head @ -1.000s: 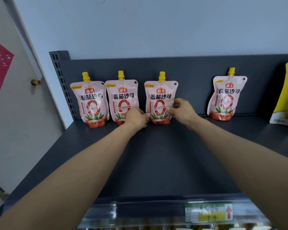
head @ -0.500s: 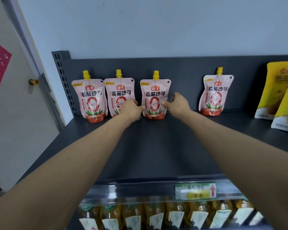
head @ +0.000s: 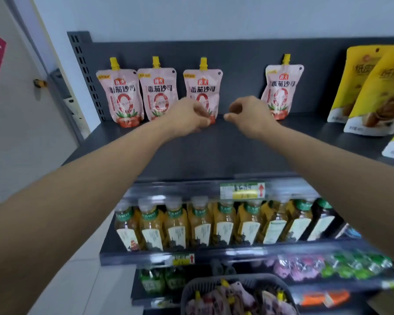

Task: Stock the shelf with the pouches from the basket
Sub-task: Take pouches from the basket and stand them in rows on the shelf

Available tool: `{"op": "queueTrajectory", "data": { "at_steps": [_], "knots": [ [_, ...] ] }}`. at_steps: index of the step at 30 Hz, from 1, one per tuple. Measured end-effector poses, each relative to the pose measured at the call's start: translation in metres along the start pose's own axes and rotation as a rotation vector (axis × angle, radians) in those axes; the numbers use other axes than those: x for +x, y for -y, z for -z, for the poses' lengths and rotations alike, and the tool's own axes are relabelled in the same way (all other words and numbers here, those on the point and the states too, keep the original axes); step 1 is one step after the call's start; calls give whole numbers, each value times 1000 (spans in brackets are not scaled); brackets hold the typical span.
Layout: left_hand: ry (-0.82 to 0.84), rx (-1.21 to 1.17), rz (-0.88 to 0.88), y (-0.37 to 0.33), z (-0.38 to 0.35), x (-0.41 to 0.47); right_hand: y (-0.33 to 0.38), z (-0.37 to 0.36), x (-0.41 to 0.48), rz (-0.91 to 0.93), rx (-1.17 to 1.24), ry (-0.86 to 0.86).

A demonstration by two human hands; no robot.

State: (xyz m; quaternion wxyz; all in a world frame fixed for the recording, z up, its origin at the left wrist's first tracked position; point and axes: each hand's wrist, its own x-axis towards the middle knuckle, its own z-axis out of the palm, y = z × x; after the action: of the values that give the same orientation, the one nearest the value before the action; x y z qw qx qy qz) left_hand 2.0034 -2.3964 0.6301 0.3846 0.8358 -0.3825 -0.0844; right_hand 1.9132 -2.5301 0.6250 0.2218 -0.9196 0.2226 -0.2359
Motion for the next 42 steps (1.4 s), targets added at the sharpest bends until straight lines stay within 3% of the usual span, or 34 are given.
{"op": "queueTrajectory", "data": {
  "at_steps": [8, 13, 19, 28, 34, 42],
  "knots": [
    [182, 437, -193, -48, -22, -104, -11, 45, -107, 243, -241, 218],
    [351, 476, -178, -49, -49, -153, -20, 58, -174, 259, -318, 379],
    [643, 523, -135, 4, -120, -167, -65, 2, -218, 124, -478, 699],
    [950, 393, -44, 115, -222, -188, -139, -114, -273, -167, -455, 908],
    [999, 299, 8, 164, -289, -202, -182, -156, -305, -342, -403, 972],
    [996, 246, 188, 215, -362, -230, -228, -210, -347, -415, -364, 1016]
  ]
}}
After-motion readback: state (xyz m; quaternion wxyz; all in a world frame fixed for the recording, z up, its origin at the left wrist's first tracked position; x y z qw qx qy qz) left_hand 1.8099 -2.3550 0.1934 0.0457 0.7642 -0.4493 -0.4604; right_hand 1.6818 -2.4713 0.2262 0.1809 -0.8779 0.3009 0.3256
